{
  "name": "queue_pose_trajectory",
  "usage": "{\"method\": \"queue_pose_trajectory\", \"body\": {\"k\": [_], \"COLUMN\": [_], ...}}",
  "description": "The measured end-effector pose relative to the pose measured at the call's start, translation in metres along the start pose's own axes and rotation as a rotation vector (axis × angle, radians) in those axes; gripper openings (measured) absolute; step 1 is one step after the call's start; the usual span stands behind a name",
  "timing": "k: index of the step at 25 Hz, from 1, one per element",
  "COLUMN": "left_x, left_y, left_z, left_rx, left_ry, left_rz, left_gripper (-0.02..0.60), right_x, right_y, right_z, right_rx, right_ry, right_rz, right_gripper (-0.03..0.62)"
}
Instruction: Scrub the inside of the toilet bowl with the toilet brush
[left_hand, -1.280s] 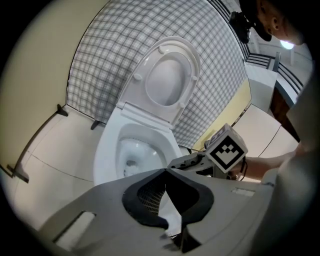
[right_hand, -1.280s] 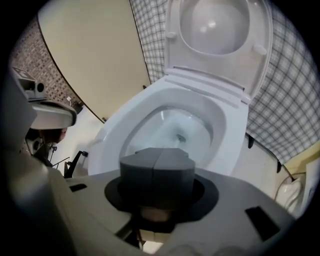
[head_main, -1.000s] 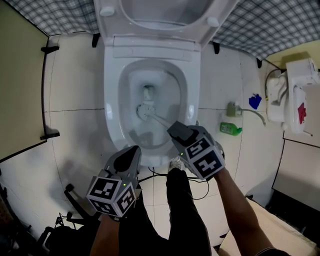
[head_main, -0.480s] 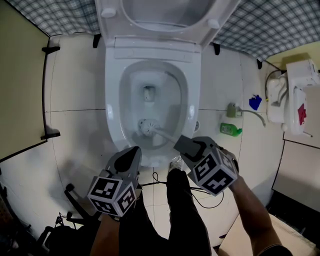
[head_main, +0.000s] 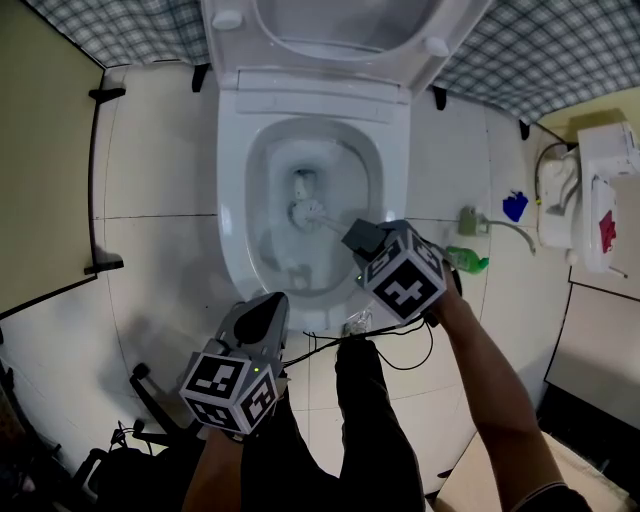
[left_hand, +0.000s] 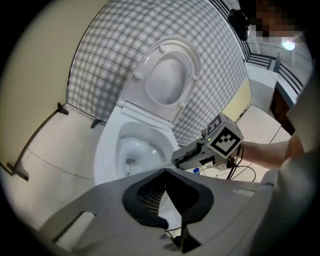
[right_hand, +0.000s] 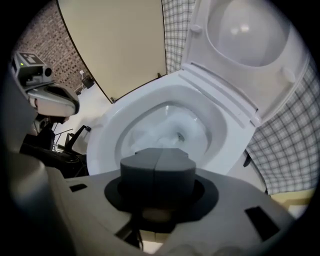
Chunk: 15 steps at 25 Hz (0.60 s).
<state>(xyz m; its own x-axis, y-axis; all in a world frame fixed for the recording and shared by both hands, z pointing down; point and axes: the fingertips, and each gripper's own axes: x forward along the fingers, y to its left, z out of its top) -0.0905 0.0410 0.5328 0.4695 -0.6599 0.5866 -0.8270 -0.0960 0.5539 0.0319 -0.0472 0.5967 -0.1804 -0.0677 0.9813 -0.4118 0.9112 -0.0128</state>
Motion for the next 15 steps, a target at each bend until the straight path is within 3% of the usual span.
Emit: {"method": "queue_pose_trajectory", "body": {"k": [4, 8, 15], "left_x": [0.0, 0.003, 0.002], "left_y": [0.0, -0.002, -0.005], "left_z": [-0.003, -0.001, 0.006], "left_rx": [-0.008, -0.018, 0.006], "left_ry": [0.001, -0.001, 0.005], "left_rz": [-0.009, -0.021, -0.023], "left_gripper": [0.009, 0.009, 0.009], "right_x": [-0.051, -0.089, -0.073], "right_y": [0.013, 0.032, 0.023], "right_z": [-0.014, -0.039, -0.034], "right_rx": [-0.068, -0.203, -0.271], "right_ry": [-0.002, 0.075, 0.15], "right_rz": [0.022, 0.036, -0.033], "right_gripper": [0.17, 0.17, 0.172]}}
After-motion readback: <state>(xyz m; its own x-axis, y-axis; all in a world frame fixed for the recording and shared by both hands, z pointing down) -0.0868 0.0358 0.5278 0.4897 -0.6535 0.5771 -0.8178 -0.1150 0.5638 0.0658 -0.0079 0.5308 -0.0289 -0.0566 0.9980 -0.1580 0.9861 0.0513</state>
